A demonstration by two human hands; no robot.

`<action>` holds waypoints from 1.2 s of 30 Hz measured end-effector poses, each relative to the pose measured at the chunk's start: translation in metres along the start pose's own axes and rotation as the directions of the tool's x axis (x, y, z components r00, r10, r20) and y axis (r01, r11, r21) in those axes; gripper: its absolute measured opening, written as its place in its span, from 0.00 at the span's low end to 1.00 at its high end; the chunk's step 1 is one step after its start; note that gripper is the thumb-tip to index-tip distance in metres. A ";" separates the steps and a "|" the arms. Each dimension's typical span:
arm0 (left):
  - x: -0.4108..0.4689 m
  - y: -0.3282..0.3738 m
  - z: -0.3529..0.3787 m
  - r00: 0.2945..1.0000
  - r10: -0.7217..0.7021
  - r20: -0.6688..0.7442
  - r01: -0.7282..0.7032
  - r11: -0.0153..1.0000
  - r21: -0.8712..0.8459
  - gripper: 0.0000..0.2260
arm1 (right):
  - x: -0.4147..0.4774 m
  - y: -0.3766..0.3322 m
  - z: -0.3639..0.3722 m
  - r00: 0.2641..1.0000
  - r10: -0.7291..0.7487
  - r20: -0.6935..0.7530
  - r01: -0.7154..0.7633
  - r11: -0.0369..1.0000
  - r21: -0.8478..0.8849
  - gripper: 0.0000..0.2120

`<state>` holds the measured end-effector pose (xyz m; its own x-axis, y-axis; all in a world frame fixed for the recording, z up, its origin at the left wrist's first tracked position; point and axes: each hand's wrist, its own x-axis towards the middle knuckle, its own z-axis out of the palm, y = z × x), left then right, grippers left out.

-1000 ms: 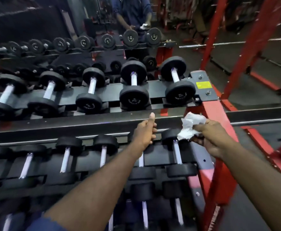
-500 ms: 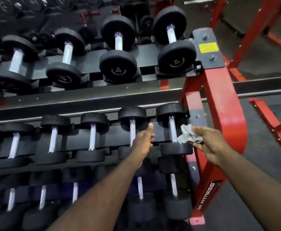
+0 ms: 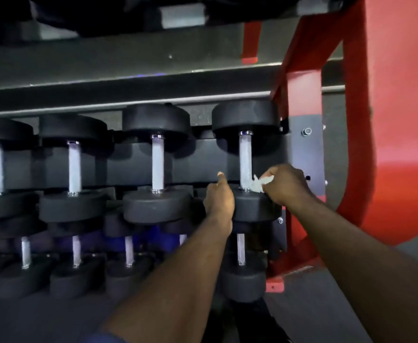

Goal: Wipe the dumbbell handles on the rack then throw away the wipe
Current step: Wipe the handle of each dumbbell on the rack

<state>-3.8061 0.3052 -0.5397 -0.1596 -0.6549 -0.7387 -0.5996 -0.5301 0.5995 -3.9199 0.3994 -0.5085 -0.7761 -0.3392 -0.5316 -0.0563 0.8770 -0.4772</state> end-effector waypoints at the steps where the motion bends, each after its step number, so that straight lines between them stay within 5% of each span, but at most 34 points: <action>1: 0.005 0.000 0.004 0.999 0.011 -0.038 -0.010 1.000 0.023 0.27 | 0.003 0.001 0.001 0.999 0.028 0.037 -0.028 0.999 -0.016 0.08; 8: 0.001 -0.005 0.009 0.979 0.033 -0.202 -0.025 0.999 0.045 0.11 | 0.011 -0.013 0.010 0.978 0.097 0.186 -0.094 0.995 -0.025 0.09; 25: -0.012 0.005 0.006 0.981 0.080 -0.175 -0.062 0.992 0.106 0.10 | 0.020 -0.022 -0.005 0.962 -0.008 0.273 0.081 0.963 -0.255 0.17; 36: -0.011 0.003 0.007 0.979 0.087 -0.186 -0.075 0.995 0.070 0.10 | 0.023 -0.011 0.011 0.977 -0.052 0.209 0.085 0.984 -0.156 0.13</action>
<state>-3.8120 0.3145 -0.5323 -0.0627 -0.7871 -0.6136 -0.6397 -0.4402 0.6301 -3.9302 0.3783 -0.5234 -0.6240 -0.4476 -0.6406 -0.2197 0.8872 -0.4058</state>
